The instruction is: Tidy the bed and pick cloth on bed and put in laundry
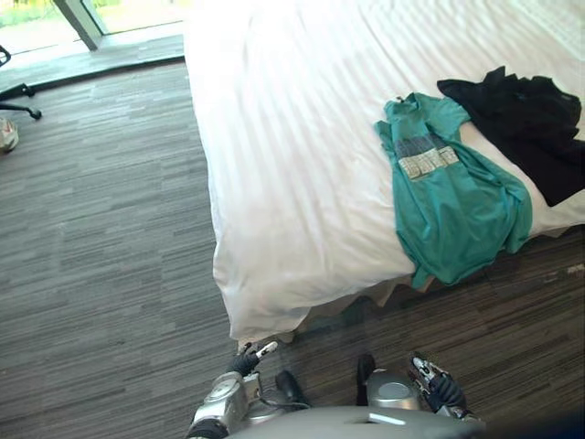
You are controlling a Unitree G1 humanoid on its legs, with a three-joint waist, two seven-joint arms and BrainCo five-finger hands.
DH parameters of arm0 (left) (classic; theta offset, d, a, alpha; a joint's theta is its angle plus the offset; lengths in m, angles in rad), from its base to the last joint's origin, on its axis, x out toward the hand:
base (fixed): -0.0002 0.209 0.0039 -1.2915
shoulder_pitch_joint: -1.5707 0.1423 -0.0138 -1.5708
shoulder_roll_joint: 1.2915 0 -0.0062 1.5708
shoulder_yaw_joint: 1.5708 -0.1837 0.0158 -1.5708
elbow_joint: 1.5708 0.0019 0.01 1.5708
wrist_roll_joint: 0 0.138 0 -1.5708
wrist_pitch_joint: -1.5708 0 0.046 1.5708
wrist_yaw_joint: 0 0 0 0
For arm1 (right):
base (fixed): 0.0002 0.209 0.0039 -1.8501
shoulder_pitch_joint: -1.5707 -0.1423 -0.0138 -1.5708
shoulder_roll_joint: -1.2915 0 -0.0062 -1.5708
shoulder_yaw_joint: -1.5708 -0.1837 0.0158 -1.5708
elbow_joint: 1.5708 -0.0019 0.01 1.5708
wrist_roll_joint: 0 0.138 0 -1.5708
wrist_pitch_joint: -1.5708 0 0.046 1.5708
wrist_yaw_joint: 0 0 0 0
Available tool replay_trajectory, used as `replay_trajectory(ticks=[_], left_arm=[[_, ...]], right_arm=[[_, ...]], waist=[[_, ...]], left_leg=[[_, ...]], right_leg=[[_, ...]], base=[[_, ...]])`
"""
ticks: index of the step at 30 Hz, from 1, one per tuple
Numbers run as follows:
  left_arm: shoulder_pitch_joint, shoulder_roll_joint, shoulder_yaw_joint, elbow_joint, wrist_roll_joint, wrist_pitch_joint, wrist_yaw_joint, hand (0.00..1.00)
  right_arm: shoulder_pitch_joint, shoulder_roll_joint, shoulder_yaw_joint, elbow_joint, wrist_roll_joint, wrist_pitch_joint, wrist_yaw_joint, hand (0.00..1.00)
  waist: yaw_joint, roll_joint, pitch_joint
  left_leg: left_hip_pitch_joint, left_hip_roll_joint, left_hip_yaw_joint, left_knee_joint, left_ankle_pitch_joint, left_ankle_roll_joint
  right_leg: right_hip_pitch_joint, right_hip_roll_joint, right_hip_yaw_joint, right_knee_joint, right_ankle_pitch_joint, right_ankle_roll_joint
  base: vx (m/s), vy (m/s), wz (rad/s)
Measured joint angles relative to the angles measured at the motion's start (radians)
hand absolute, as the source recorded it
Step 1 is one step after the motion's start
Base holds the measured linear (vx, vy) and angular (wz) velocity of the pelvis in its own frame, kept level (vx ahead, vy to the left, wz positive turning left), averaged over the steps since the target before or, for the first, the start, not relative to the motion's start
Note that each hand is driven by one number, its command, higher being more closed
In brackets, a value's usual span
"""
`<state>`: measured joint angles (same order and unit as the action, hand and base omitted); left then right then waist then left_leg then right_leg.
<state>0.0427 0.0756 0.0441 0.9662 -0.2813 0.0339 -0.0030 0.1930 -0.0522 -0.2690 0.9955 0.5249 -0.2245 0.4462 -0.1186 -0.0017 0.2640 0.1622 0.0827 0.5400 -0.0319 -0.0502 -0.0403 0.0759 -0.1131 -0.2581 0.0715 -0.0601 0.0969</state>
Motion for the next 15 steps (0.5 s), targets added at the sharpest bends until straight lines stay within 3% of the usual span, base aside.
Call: replay_trajectory(ticks=[2,9,15], left_arm=[[0.001,0.002,-0.004,0.0,0.0,-0.001,-0.002,0.0],[0.022,0.005,-0.013,0.0,0.08,-0.029,-0.01,0.0],[0.039,0.01,-0.035,0.0,0.105,-0.077,-0.021,0.0]], right_arm=[[0.0,0.001,-0.001,-0.002,-0.001,0.001,-0.006,0.0],[0.0,0.001,0.004,-0.018,-0.219,0.001,-0.093,0.0],[0.0,-0.007,0.008,-0.016,-0.249,0.025,-0.118,0.0]], waist=[[0.001,0.0,-0.001],[0.001,0.003,-0.019],[0.003,0.002,-0.029]], left_leg=[[0.012,0.003,0.009,-0.001,0.001,-0.001],[0.052,0.011,0.051,-0.001,-0.006,-0.011],[0.063,0.005,0.083,0.009,-0.013,-0.019]], right_leg=[[0.003,0.005,0.012,-0.001,0.001,-0.001],[0.061,0.03,0.051,-0.095,0.06,-0.002],[0.077,0.044,0.103,-0.156,0.094,-0.009]], base=[[-0.05,-0.03,-0.22],[-0.02,-0.018,-0.19],[-0.06,-0.018,-0.23]])
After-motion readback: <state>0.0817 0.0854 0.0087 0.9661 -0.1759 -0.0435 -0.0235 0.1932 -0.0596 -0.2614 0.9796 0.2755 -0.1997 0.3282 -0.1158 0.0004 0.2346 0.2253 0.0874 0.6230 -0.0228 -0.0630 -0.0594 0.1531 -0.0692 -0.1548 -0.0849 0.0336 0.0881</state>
